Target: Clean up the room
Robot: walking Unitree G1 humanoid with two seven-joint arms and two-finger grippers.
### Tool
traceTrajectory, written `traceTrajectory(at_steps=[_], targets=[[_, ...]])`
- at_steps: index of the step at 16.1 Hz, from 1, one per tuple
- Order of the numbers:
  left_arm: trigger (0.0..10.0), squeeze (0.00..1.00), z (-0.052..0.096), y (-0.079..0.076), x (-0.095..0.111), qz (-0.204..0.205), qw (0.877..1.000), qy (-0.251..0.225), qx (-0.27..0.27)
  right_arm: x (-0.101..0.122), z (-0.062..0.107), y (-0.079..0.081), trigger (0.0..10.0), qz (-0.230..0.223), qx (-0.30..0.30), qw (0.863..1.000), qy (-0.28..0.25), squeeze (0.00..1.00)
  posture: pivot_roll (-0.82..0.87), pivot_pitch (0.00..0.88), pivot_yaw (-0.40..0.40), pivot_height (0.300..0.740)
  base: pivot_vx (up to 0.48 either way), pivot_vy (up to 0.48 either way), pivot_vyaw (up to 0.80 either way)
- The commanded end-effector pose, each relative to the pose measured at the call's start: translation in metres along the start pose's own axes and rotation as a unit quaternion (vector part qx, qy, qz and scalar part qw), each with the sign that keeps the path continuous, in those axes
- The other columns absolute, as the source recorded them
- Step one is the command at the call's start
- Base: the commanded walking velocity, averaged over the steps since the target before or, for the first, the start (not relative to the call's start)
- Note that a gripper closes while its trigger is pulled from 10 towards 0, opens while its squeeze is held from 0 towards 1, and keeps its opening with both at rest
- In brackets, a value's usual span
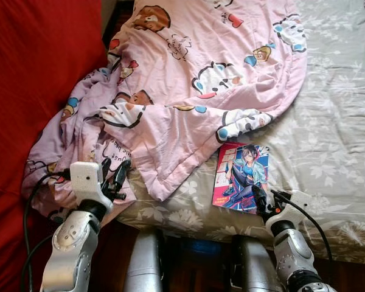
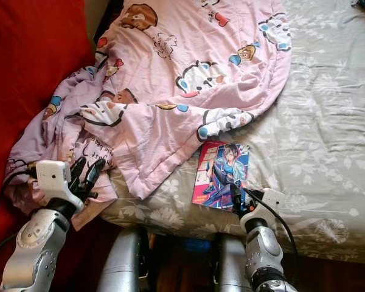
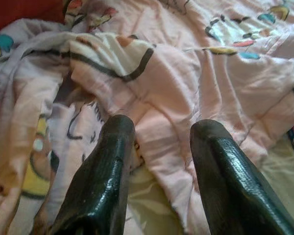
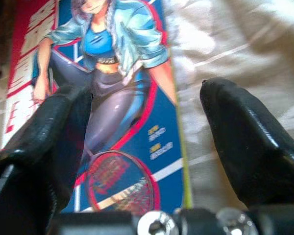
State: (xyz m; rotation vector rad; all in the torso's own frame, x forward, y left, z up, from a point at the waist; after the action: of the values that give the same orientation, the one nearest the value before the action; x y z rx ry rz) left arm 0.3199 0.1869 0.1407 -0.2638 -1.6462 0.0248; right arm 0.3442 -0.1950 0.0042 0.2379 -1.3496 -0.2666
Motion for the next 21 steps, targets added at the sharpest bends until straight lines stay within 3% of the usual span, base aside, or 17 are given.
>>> traceTrajectory(at_steps=[1, 9, 15, 21], targets=[[10.0, 0.00, 0.007, 0.004, -0.004, -0.010, 1.000, 0.014, 0.005, -0.017, 0.007, -0.001, 10.0, -0.022, 0.000, 0.999, 0.026, 0.00, 0.19, 0.370, 0.099, 0.627, 0.000, 0.000, 0.00], [10.0, 0.00, 0.010, 0.006, -0.006, -0.012, 1.000, 0.021, 0.007, -0.024, 0.012, -0.005, 10.0, -0.063, 0.004, 0.997, 0.035, 0.00, 0.20, 0.377, 0.104, 0.627, 0.000, 0.000, 0.00], [10.0, 0.00, 0.012, 0.005, -0.005, -0.012, 1.000, 0.023, 0.007, -0.043, 0.022, 0.000, 10.0, -0.133, 0.038, 0.988, 0.068, 0.00, 0.20, 0.385, 0.110, 0.627, 0.000, 0.000, 0.00], [10.0, 0.00, 0.016, 0.003, -0.006, -0.010, 1.000, 0.027, 0.006, -0.068, 0.043, -0.015, 10.0, -0.190, 0.013, 0.976, 0.102, 0.00, 0.21, 0.396, 0.114, 0.627, 0.000, 0.000, 0.00]])
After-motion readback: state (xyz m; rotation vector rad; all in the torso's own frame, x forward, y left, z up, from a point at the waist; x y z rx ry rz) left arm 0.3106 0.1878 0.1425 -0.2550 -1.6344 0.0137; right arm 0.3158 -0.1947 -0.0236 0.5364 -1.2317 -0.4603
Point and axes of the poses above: a point about 5 cm out from each wrist's last joint towards the gripper, its own z axis pointing back from the gripper into the wrist, its own x axis along the axis of the wrist's last joint, y = z × x, the point moved 5 cm from there along -z, pointing out of the wrist towards the gripper, and after that the axes turned 8 degrees about z, right-handed, at the moved point
